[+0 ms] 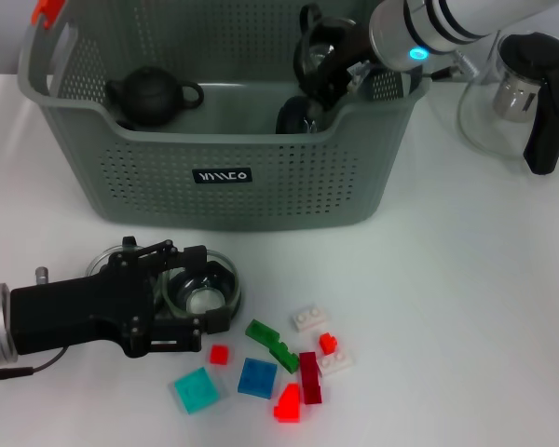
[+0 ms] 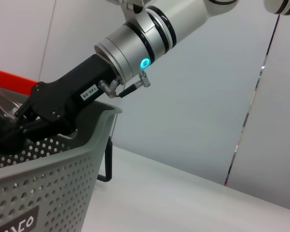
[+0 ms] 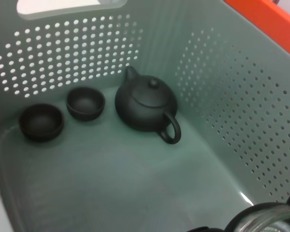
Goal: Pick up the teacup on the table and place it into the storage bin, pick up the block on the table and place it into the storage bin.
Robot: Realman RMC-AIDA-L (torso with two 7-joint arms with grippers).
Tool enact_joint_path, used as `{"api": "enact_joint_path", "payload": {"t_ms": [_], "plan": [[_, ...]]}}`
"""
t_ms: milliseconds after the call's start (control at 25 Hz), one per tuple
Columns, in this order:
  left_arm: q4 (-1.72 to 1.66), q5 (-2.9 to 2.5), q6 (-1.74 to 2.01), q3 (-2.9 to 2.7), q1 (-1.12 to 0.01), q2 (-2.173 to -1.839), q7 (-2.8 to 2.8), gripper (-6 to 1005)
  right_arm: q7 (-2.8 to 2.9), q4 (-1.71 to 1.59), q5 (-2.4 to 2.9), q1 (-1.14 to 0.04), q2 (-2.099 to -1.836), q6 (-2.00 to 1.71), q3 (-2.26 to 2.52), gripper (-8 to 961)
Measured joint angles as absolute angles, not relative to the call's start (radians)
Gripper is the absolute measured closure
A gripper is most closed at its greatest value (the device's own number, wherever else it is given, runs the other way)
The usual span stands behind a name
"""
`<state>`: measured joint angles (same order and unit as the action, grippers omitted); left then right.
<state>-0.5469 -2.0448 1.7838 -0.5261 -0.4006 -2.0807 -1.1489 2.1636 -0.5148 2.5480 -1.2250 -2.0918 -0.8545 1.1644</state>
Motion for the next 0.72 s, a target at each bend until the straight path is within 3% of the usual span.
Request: {"api": "enact_joint_path", "payload": {"t_ms": [720], "plan": [[-0.546,-2.045,1.784,-0.526,-0.393,-2.085,-1.149,91,2.186,-0.545,2.548,-1.217,-2.094,-0.888,1.189,787]]}}
